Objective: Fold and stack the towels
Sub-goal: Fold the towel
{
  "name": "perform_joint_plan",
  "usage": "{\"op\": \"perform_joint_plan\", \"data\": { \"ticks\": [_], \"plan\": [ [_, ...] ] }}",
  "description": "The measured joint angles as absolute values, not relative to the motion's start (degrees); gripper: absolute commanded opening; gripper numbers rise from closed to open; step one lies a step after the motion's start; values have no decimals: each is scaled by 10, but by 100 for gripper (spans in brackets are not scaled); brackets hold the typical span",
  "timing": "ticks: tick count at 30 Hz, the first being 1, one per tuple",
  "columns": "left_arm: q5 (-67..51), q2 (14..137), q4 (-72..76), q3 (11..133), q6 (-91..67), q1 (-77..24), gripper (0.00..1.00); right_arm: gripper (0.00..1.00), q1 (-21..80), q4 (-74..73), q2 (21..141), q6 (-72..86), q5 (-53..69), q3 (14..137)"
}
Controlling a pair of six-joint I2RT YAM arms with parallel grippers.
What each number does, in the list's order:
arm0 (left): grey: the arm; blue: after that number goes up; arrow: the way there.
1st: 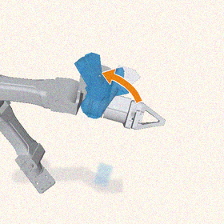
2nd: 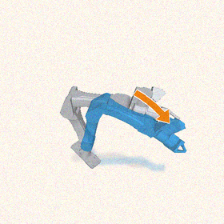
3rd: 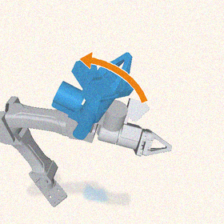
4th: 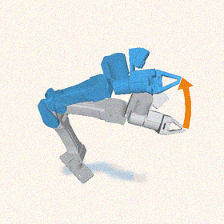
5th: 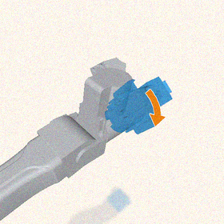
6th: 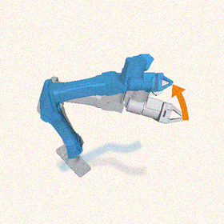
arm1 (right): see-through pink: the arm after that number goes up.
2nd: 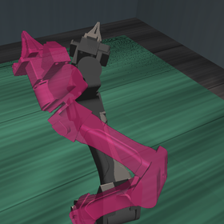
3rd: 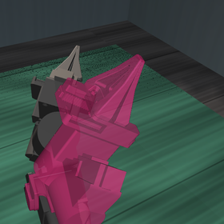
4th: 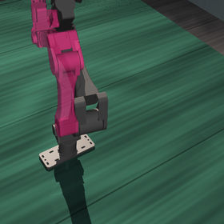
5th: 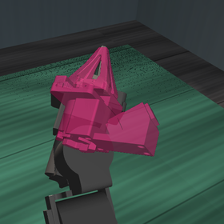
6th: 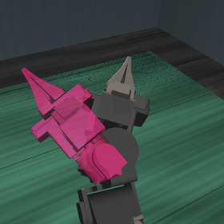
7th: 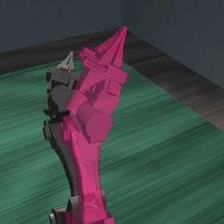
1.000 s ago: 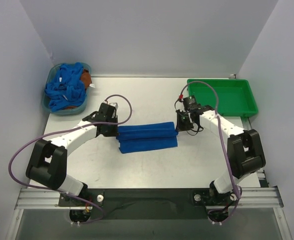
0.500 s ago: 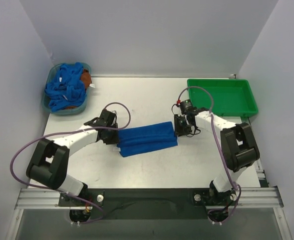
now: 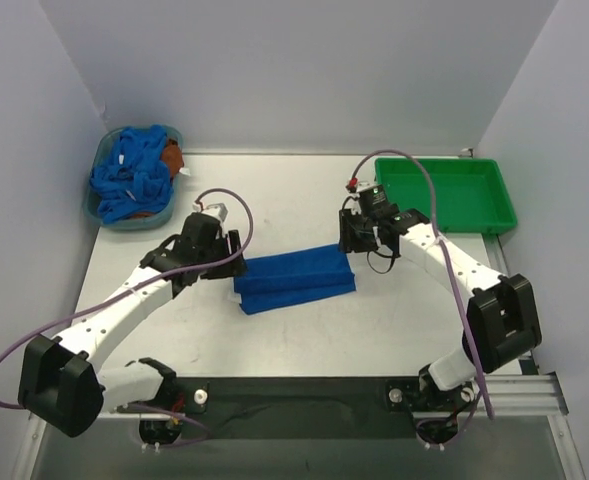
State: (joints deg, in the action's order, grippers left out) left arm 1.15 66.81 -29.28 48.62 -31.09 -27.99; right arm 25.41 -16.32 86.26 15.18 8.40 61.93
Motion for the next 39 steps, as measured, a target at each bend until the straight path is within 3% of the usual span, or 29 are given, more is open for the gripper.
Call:
{"op": "perform_joint_plan", "data": {
  "ticks": [10,16,21,31,39],
  "plan": [
    [22,864,-277,569,-309,-291,64,30,277,-152,995,163,94,675],
    [19,898,-275,566,-325,-315,61,19,278,-152,1027,163,99,664],
    [6,861,-259,502,-368,-366,60,13,278,-143,1019,160,105,630],
    [-22,699,-270,388,-452,-495,60,13,278,-144,923,152,105,530],
    [64,636,-276,399,-465,-469,60,16,279,-119,830,183,105,496]
  ]
}}
